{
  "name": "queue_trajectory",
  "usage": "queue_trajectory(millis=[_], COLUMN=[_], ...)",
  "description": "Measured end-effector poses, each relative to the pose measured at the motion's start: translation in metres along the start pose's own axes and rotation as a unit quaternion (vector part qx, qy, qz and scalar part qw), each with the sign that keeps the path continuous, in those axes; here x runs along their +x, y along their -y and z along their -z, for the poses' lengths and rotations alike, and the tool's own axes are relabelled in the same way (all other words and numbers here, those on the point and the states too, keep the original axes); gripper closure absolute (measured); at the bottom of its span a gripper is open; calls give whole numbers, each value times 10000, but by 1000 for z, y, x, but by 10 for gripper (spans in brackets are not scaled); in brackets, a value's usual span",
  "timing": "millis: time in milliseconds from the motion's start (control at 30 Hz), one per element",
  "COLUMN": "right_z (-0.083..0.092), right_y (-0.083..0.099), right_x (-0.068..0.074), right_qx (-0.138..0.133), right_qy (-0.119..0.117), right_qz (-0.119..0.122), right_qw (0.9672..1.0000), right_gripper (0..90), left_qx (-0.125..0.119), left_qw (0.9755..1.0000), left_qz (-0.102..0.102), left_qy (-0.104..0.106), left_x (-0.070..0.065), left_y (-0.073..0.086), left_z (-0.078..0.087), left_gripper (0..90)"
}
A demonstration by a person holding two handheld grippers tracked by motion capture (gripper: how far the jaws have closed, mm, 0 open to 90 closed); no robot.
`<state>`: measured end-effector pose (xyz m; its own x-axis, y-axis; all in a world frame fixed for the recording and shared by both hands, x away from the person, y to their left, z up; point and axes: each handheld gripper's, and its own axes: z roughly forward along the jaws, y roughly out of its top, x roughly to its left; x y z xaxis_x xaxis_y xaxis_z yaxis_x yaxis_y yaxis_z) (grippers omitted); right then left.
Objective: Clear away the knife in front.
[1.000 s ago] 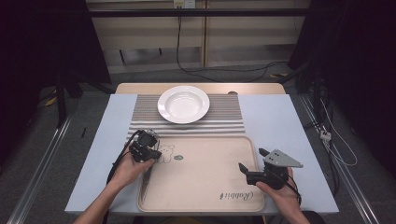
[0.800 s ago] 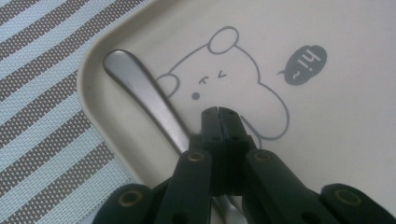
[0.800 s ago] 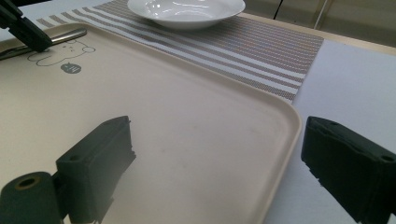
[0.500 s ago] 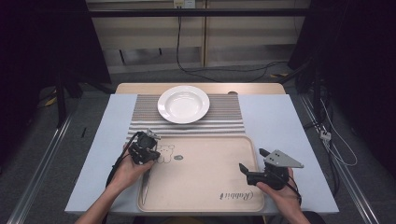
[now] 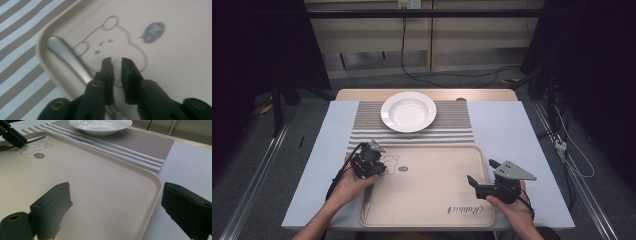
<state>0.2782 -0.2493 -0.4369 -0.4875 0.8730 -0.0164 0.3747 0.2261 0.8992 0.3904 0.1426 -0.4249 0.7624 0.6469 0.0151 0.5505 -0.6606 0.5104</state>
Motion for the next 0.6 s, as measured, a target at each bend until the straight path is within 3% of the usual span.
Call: queue_trajectory(millis=[33,67,133,167,267,400,433,467,533,567,600], right_z=[0,1,1,1,0,0,0,0,0,0,0], right_y=[0,0,0,0,0,0,0,0,0,0,0], right_x=[0,0,-1,-1,0,0,0,-1,-1,-1,-1], right_qx=[3,1,-4,-15,-16,-6,-9,-9,-5,-6,-11], right_qy=[-4,-3,0,-3,0,-1,2,10,12,25,23], right_qz=[-5,-6,-14,-15,-9,-12,-16,-28,-41,-37,-37], right_qw=[10000,10000,10000,10000,10000,10000,10000,10000,10000,10000,10000], right_gripper=[96,97,97,96,96,96,96,95,95,95,95], left_qx=[-194,-194,-296,-342,-607,-758,-763,-741,-790,-874,-936], left_qw=[9997,9997,9996,9994,9978,9969,9970,9972,9967,9958,9953], left_qz=[-3,-3,-31,-60,-135,-134,-103,87,192,240,239], left_qy=[140,140,19,-35,-234,-179,-124,-82,24,95,56], left_x=[-4,-4,-8,-9,-10,-11,-11,-12,-13,-15,-16], left_y=[-1,-1,-3,-3,-4,-4,-4,-4,-3,-2,-1], left_z=[1,1,2,3,6,9,10,14,17,19,23], left_gripper=[752,717,671,566,418,225,198,194,177,121,104])
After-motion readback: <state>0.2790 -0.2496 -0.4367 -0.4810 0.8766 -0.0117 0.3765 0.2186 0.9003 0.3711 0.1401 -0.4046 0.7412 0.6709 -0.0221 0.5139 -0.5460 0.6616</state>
